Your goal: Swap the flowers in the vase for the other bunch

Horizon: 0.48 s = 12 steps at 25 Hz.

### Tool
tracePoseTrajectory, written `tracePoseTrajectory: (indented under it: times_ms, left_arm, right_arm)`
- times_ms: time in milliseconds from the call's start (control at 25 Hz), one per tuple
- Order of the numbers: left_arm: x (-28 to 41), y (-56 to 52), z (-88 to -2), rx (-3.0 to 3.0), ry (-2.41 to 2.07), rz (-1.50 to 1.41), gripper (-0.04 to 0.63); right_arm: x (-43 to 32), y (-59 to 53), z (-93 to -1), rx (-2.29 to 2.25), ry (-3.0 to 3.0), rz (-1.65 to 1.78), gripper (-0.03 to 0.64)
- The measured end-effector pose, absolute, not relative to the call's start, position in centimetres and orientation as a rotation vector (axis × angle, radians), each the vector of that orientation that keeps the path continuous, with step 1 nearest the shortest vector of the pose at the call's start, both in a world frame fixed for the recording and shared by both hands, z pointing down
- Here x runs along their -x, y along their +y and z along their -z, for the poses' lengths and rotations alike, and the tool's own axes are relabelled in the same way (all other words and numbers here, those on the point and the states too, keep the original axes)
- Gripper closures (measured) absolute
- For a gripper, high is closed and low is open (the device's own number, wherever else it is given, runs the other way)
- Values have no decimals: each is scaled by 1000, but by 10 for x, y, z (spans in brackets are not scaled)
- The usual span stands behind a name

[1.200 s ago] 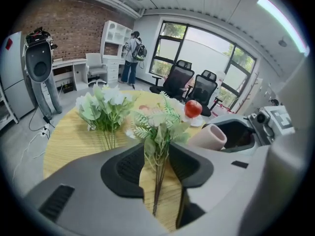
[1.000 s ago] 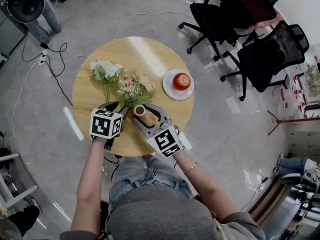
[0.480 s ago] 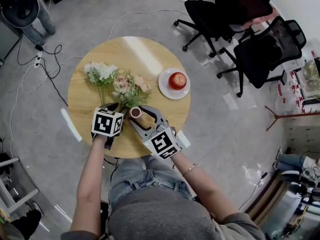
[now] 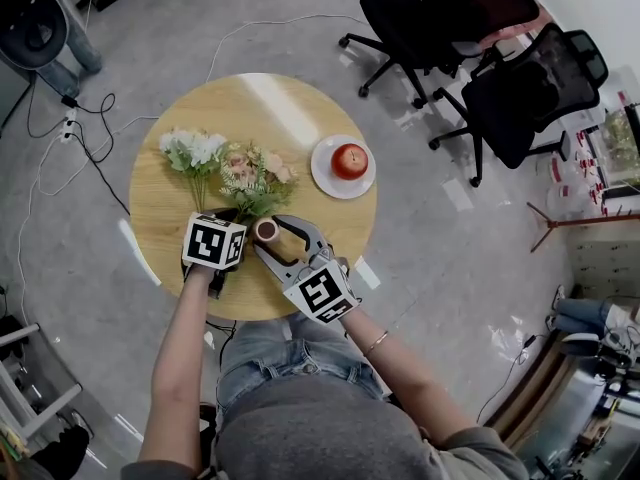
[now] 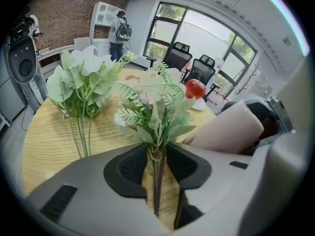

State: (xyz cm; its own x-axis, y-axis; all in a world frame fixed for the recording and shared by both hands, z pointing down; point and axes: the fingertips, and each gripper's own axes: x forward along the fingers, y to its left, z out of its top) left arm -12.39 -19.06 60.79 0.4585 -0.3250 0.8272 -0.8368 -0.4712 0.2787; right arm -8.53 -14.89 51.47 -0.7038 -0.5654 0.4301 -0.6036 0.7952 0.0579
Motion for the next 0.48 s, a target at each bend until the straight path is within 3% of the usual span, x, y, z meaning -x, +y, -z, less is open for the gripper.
tracePoseTrajectory:
  times_ms: [480]
  left_arm:
    - [121,-194,-608,-2009,-947,-929,526]
  right_arm:
    - [85,-149,-515,-881,-2561,-124,396]
